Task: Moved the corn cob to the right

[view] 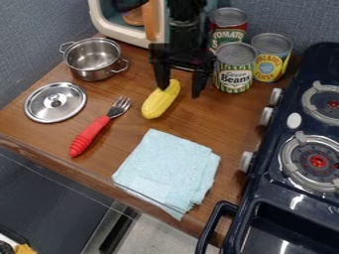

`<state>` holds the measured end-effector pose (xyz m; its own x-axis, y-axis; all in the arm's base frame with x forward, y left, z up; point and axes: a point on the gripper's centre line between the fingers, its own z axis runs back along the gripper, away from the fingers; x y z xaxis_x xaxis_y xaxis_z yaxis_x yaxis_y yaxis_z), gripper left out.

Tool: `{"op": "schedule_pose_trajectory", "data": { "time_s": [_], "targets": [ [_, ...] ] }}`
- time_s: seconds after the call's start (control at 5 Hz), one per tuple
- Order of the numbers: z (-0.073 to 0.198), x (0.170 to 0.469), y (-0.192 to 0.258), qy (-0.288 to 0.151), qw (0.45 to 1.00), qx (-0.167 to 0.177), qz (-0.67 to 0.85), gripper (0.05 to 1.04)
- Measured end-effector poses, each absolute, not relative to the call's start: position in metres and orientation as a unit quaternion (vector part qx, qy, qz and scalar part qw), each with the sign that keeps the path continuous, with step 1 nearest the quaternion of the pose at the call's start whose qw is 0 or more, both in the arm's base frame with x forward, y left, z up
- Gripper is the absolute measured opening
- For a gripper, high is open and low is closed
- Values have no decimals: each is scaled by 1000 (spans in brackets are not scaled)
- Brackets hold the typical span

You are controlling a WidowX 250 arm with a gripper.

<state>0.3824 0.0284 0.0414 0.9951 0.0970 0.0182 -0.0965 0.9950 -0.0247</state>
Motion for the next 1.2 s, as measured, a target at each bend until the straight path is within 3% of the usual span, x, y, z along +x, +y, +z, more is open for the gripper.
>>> {"op": "schedule_pose_trajectory", "data": {
  "time_s": [0.2, 0.6, 1.0, 1.2],
  "targets": [
    [42, 379, 37, -2, 997, -36, 71, 1000],
    [45, 378, 55, -2, 995, -44, 92, 1000],
    [44, 379, 53, -4, 996, -24, 88, 1000],
    [44, 377, 51, 7, 997, 7, 71, 1000]
  ]
}}
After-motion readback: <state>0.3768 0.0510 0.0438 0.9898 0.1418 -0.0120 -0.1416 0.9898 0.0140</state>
